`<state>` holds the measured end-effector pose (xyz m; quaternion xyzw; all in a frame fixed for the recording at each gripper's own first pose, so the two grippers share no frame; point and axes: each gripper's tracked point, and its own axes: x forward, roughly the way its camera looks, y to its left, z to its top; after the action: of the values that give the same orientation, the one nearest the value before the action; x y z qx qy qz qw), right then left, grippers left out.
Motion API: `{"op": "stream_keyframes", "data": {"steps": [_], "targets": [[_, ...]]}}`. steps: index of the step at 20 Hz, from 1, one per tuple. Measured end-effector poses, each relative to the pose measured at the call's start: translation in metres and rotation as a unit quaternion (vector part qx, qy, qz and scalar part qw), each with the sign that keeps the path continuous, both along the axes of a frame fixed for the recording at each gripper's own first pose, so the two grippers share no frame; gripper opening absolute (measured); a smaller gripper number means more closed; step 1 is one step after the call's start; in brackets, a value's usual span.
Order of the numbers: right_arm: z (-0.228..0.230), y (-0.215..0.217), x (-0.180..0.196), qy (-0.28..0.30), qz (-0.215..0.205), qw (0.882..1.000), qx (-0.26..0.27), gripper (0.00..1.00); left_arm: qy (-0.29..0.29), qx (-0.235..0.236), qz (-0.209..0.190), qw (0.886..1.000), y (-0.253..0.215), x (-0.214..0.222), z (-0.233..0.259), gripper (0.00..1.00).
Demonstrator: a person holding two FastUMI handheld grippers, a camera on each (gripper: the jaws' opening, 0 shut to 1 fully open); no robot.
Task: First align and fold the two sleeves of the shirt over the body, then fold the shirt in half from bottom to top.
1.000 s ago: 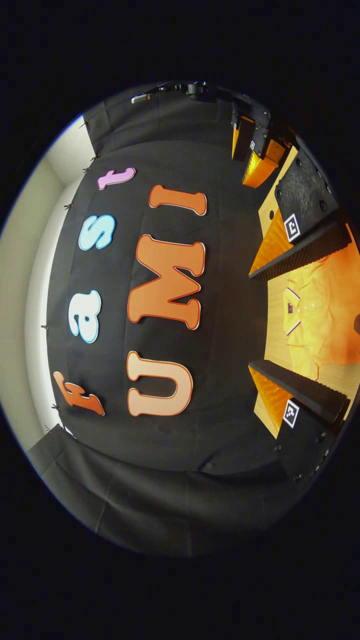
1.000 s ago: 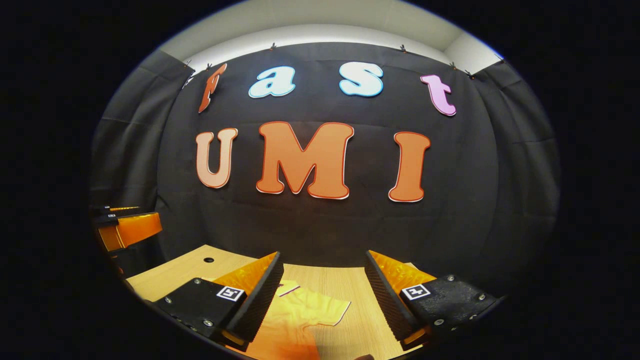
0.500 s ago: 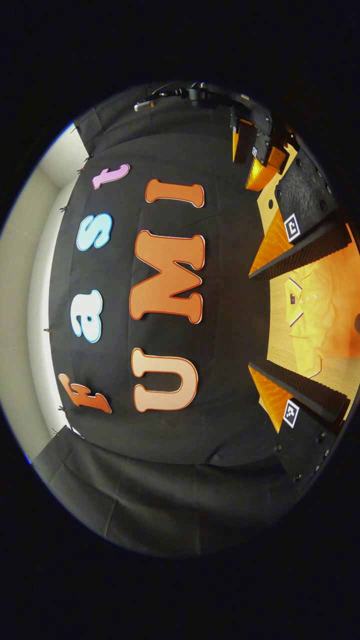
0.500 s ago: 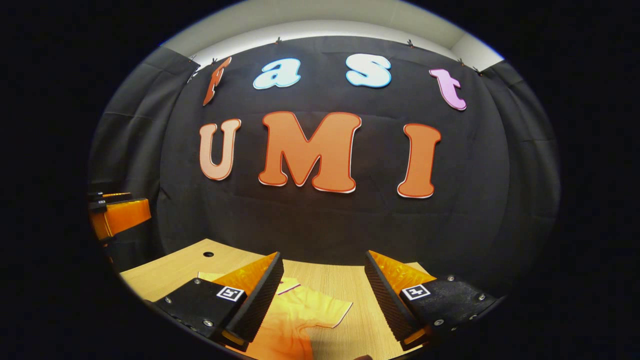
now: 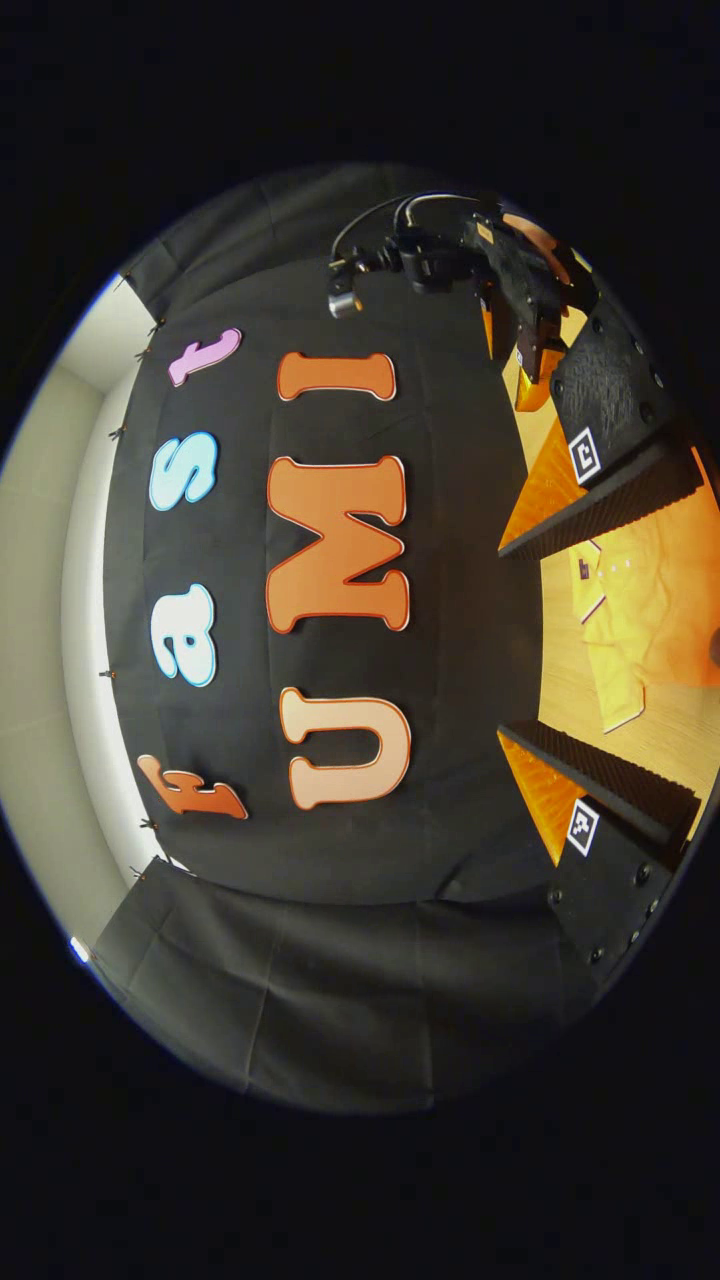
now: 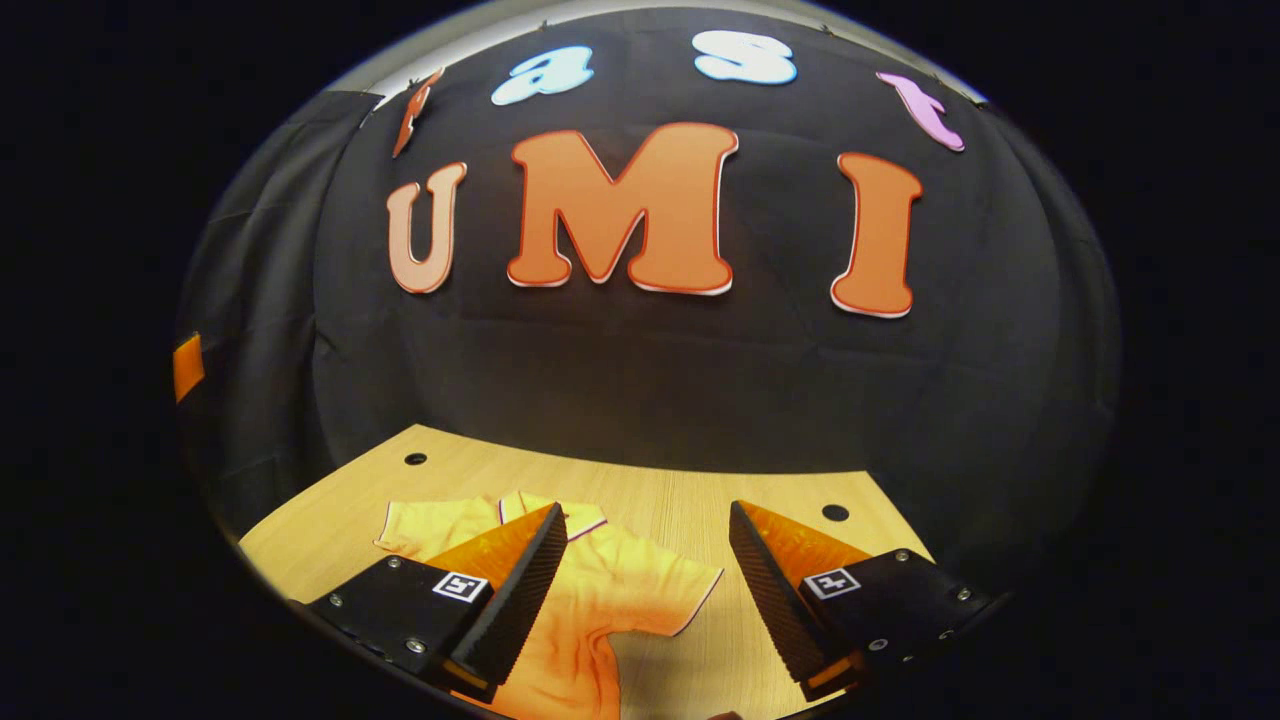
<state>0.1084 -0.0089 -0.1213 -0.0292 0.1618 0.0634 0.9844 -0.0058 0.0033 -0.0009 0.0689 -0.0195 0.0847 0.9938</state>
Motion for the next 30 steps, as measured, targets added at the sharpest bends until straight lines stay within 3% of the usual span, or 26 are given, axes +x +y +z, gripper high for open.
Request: {"op": "stream_keyframes", "data": {"steps": [4, 10, 13, 14, 15, 16, 18, 19, 20, 25, 28, 30], "targets": [[-0.046, -0.017, 0.022, 0.081, -0.007, 0.997, -0.017, 0.99, 0.013, 0.000, 0.034, 0.999, 0.014, -0.005, -0.012, 0.98], [-0.110, -0.021, 0.040, 0.205, -0.006, 0.979, -0.001, 0.98, 0.045, -0.006, 0.064, 0.997, 0.020, -0.008, -0.032, 0.98], [-0.143, -0.032, 0.046, 0.268, -0.023, 0.963, 0.004, 0.94, 0.063, -0.015, 0.069, 0.996, 0.020, -0.008, -0.044, 0.98], [-0.152, -0.038, 0.048, 0.285, -0.029, 0.958, 0.002, 0.90, 0.073, -0.021, 0.071, 0.995, 0.021, -0.009, -0.050, 0.98], [-0.162, -0.040, 0.051, 0.302, -0.032, 0.953, 0.004, 0.78, 0.083, -0.026, 0.074, 0.993, 0.021, -0.008, -0.057, 0.98], [-0.170, -0.042, 0.053, 0.320, -0.034, 0.947, 0.010, 0.81, 0.091, -0.030, 0.077, 0.992, 0.022, -0.009, -0.061, 0.98], [-0.184, -0.042, 0.052, 0.357, -0.035, 0.933, 0.025, 0.77, 0.100, -0.034, 0.087, 0.991, 0.026, -0.009, -0.067, 0.98], [-0.191, -0.042, 0.052, 0.373, -0.035, 0.927, 0.030, 0.69, 0.103, -0.036, 0.092, 0.990, 0.028, -0.012, -0.070, 0.98], [-0.198, -0.042, 0.053, 0.387, -0.036, 0.921, 0.035, 0.74, 0.105, -0.039, 0.096, 0.989, 0.031, -0.012, -0.070, 0.98], [-0.229, -0.047, 0.060, 0.443, -0.048, 0.895, 0.031, 0.71, 0.121, -0.047, 0.104, 0.986, 0.030, -0.014, -0.081, 0.98], [-0.248, -0.047, 0.064, 0.466, -0.050, 0.883, 0.004, 0.70, 0.129, -0.049, 0.110, 0.984, 0.031, -0.017, -0.086, 0.98], [-0.255, -0.041, 0.061, 0.483, -0.045, 0.874, -0.011, 0.64, 0.134, -0.053, 0.114, 0.983, 0.033, -0.019, -0.089, 0.98]]}}
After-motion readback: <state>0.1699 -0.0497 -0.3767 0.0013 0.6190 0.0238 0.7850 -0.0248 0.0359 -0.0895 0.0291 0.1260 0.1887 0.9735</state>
